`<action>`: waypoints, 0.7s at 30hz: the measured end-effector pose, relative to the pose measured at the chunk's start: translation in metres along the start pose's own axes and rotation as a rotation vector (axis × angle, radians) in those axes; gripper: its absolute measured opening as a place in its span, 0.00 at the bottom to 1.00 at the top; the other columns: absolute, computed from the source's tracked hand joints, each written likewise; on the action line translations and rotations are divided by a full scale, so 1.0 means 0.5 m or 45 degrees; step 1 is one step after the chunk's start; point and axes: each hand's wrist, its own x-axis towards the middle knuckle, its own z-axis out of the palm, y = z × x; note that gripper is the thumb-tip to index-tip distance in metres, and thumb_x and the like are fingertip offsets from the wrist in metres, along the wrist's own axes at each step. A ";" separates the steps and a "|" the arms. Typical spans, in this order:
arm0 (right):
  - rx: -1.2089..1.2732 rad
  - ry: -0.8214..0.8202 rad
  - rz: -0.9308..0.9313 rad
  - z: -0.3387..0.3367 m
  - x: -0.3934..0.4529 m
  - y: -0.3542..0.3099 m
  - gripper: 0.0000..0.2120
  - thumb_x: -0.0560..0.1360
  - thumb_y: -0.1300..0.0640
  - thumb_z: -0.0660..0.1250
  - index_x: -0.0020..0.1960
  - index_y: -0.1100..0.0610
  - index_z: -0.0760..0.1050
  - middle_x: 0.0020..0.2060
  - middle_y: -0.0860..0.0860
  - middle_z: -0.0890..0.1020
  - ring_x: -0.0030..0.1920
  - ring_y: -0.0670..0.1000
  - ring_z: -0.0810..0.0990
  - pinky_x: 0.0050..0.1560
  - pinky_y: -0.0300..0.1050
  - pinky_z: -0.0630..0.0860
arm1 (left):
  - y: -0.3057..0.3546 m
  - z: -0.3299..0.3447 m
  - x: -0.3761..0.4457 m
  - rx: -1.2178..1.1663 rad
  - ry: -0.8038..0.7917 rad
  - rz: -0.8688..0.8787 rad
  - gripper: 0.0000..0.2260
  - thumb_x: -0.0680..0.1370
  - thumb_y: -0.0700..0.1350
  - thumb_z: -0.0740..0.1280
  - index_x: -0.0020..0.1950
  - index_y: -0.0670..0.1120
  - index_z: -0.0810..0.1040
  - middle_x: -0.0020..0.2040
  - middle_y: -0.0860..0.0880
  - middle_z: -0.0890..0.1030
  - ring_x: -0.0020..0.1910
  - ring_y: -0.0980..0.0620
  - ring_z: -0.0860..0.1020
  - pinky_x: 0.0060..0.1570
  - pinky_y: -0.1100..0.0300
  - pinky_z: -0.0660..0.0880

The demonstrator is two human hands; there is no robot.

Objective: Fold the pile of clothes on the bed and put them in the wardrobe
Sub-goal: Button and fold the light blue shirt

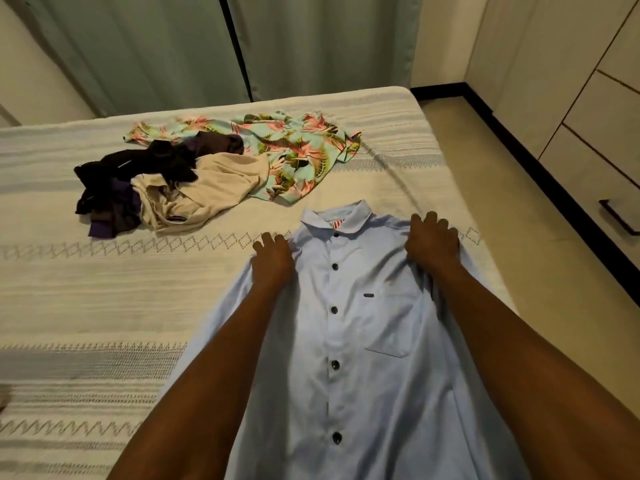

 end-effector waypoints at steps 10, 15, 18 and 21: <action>0.457 0.133 0.021 -0.219 -0.095 0.013 0.10 0.75 0.61 0.62 0.51 0.59 0.81 0.52 0.60 0.80 0.52 0.66 0.80 0.47 0.51 0.75 | -0.066 -0.229 -0.084 -0.356 0.270 -0.065 0.10 0.79 0.46 0.63 0.54 0.46 0.82 0.52 0.43 0.82 0.52 0.40 0.79 0.45 0.53 0.72; 0.741 0.201 0.066 -0.403 -0.177 0.021 0.13 0.71 0.63 0.65 0.51 0.54 0.84 0.48 0.61 0.84 0.50 0.65 0.81 0.47 0.47 0.75 | -0.100 -0.392 -0.140 -0.753 0.286 -0.043 0.07 0.80 0.46 0.63 0.44 0.45 0.74 0.42 0.40 0.82 0.37 0.41 0.80 0.37 0.51 0.79; 0.847 0.355 0.040 -0.534 -0.240 0.001 0.13 0.69 0.64 0.65 0.48 0.55 0.84 0.46 0.61 0.84 0.49 0.64 0.81 0.43 0.45 0.72 | -0.086 -0.520 -0.200 -0.910 0.395 0.032 0.06 0.82 0.43 0.61 0.49 0.41 0.70 0.46 0.41 0.77 0.41 0.45 0.75 0.36 0.55 0.68; 0.937 0.591 -0.012 -0.670 -0.321 -0.022 0.14 0.71 0.66 0.62 0.50 0.58 0.84 0.49 0.62 0.84 0.53 0.65 0.80 0.48 0.50 0.75 | -0.081 -0.648 -0.267 -1.004 0.525 0.139 0.05 0.82 0.42 0.60 0.52 0.39 0.71 0.49 0.37 0.77 0.49 0.40 0.75 0.41 0.56 0.61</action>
